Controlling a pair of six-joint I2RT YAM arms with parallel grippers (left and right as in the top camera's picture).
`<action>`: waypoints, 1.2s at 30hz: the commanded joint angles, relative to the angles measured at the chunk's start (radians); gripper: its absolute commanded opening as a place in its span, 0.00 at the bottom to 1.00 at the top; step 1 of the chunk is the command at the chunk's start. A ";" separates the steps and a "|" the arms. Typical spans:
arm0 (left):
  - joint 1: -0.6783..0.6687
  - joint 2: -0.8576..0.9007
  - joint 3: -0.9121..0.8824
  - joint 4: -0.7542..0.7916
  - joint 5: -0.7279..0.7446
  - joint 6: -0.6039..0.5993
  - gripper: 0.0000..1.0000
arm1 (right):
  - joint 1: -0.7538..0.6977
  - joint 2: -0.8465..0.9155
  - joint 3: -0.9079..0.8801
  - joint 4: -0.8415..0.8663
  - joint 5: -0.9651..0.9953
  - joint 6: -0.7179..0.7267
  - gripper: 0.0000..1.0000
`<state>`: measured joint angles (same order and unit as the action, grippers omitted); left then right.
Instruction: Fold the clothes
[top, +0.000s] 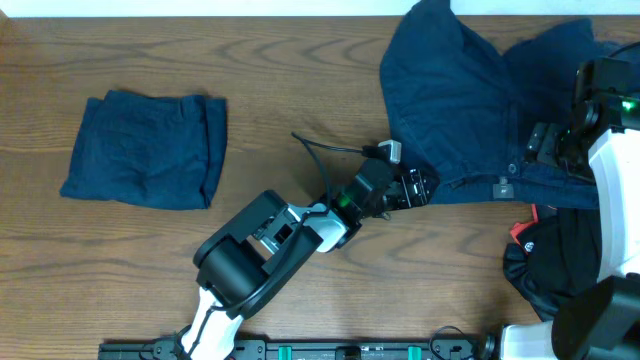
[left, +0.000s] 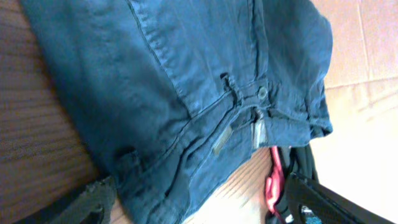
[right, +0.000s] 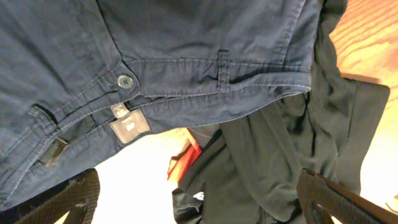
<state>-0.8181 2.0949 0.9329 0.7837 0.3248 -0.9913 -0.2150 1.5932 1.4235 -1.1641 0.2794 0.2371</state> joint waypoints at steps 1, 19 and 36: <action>-0.024 0.069 0.027 -0.030 -0.026 -0.043 0.84 | -0.003 -0.033 0.001 -0.002 0.000 -0.006 0.99; 0.000 0.037 0.068 -0.125 0.105 -0.001 0.06 | -0.003 -0.036 0.001 -0.002 0.001 -0.006 0.99; 0.760 -0.537 0.068 -0.978 0.030 0.602 0.86 | -0.013 -0.036 0.001 0.007 0.000 -0.010 0.99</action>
<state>-0.1158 1.5467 1.0065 -0.1703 0.3485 -0.4637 -0.2203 1.5749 1.4235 -1.1584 0.2787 0.2337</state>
